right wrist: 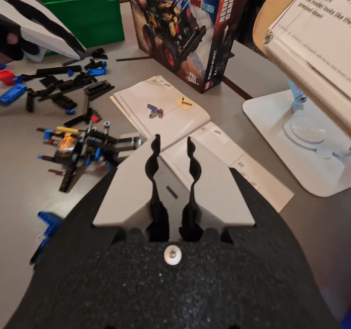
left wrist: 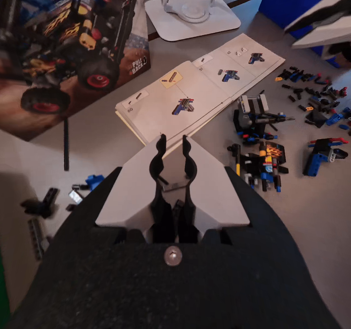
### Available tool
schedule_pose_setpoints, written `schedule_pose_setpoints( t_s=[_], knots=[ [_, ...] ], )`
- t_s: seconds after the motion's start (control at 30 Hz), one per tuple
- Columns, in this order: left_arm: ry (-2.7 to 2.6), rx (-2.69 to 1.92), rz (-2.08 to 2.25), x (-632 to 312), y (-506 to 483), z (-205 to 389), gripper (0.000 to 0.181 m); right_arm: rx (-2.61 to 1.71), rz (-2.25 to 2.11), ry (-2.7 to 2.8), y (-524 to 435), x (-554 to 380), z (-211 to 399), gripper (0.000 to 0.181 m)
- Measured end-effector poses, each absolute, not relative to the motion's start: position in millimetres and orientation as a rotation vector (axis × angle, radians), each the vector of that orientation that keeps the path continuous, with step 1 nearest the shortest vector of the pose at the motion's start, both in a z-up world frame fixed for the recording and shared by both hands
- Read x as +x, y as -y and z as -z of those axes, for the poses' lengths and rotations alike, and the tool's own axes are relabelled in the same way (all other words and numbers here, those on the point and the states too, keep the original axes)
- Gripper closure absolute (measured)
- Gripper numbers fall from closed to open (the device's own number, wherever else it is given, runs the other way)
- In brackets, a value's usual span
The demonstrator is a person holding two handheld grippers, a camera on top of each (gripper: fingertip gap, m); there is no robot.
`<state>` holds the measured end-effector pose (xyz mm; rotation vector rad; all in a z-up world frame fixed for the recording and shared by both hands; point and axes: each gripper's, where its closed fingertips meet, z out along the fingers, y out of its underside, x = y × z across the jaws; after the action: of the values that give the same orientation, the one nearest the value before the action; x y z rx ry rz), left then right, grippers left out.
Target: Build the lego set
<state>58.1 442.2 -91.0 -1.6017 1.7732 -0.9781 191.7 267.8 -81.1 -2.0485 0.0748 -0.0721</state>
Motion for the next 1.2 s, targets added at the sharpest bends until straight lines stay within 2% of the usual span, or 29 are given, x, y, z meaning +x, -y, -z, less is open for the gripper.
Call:
schedule_pose_setpoints(
  t_s=[0.03,0.2,0.3,0.5,0.9,1.2],
  knots=[
    [-1.730,-1.613,0.995,49.7,-443.7,92.7,0.163,-2.045,0.057,-0.087,-258.6,184.4,86.0,0.154],
    [-1.557,-1.669,1.034,27.9,-457.0,107.2,0.156,-2.076,-0.043,-0.188,-231.3,162.6,121.9,0.140],
    [-1.510,-1.676,0.977,15.4,-469.1,112.2,0.156,-2.057,-0.039,-0.198,-227.9,164.3,122.8,0.139],
    [-1.455,-1.727,0.936,-6.0,-479.8,108.8,0.156,-2.033,-0.127,-0.227,-230.3,168.0,122.9,0.124],
    [-1.543,-1.877,0.706,-63.8,-500.4,127.5,0.161,-2.031,-0.101,-0.178,-228.2,162.0,118.7,0.127],
    [-1.532,-1.883,0.774,-97.0,-484.8,116.7,0.162,-2.024,-0.103,-0.168,-228.2,159.2,115.9,0.128]
  ],
)
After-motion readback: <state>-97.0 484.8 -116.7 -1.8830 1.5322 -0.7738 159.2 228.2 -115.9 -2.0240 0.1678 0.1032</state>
